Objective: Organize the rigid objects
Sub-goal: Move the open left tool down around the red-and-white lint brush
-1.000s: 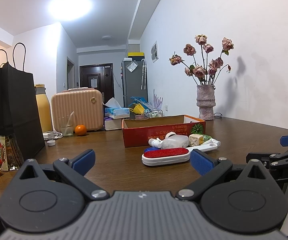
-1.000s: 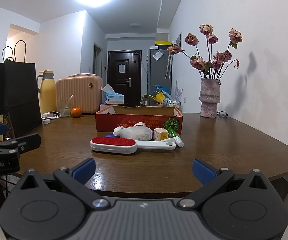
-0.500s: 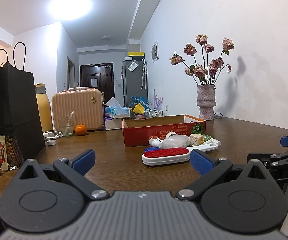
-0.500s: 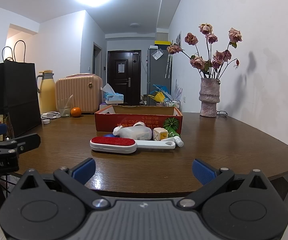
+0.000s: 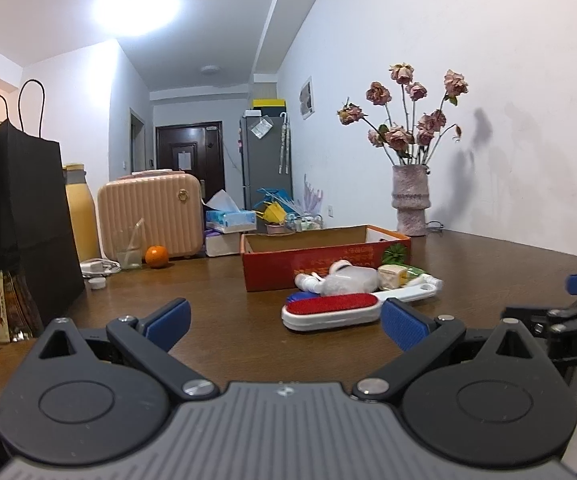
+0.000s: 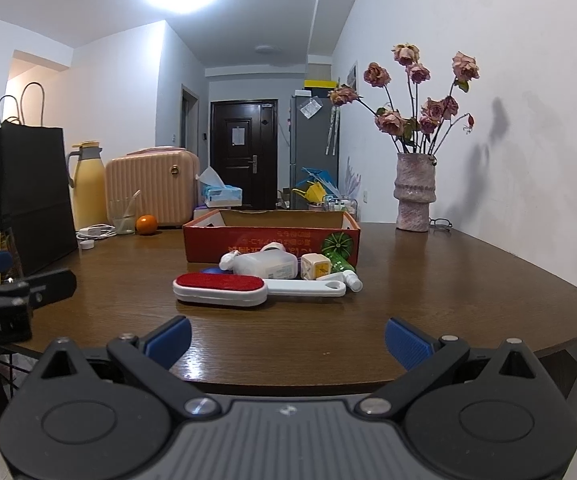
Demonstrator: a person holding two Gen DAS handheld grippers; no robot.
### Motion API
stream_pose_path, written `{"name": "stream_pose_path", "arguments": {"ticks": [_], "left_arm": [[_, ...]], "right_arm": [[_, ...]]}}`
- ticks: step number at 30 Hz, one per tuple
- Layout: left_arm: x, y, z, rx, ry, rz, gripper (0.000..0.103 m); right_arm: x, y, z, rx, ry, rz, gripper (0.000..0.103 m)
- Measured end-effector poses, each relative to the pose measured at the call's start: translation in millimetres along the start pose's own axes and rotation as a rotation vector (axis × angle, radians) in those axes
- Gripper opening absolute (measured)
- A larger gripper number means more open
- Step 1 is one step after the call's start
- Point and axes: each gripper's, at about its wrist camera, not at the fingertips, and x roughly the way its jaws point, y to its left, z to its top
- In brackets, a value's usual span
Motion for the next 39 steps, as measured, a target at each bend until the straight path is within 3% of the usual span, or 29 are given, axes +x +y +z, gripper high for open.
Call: {"name": "stream_pose_path", "arguments": {"ticks": [6,10,15,18,23,29,32,34,36,39], "left_arm": [[35.5,1.2,-5.0,0.012,0.066,-0.016,0.103],[64.5,2.2,-6.8,-0.015,0.117,0.013,0.103],[111.0,12.6,-2.3,-0.101,0.193,-0.048,0.103],[140.9,12.3,5.0,-0.071,0.268,-0.077,0.103],[189.3,14.3,14.2,-0.141,0.398,-0.117,0.103],[220.6,10.3,19.1,-0.128,0.393,-0.091,0.103],[235.3,10.9,18.9,-0.116,0.415,-0.095,0.103],[247.3,14.3,16.8,-0.130,0.459,-0.092,0.103],[257.7,18.7,14.0,-0.161,0.500,-0.089,0.103],[270.8,26.3,10.0,-0.245,0.546,-0.085,0.103]], "right_arm": [[31.3,-11.4,-3.5,0.007,0.034,-0.032,0.103],[60.0,-21.4,-2.1,0.018,0.063,-0.034,0.103],[102.7,-36.7,9.2,0.049,0.095,-0.034,0.103],[131.2,-50.0,19.6,0.083,0.154,-0.019,0.103],[173.8,-74.3,32.6,0.107,0.213,0.033,0.098],[218.4,-97.2,44.0,0.187,0.253,0.056,0.097],[238.9,-105.4,46.6,0.222,0.276,0.104,0.076],[249.8,-108.3,46.1,0.238,0.298,0.110,0.054],[258.9,-110.5,44.4,0.241,0.321,0.102,0.042],[267.1,-112.5,40.3,0.247,0.337,0.115,0.041]]}}
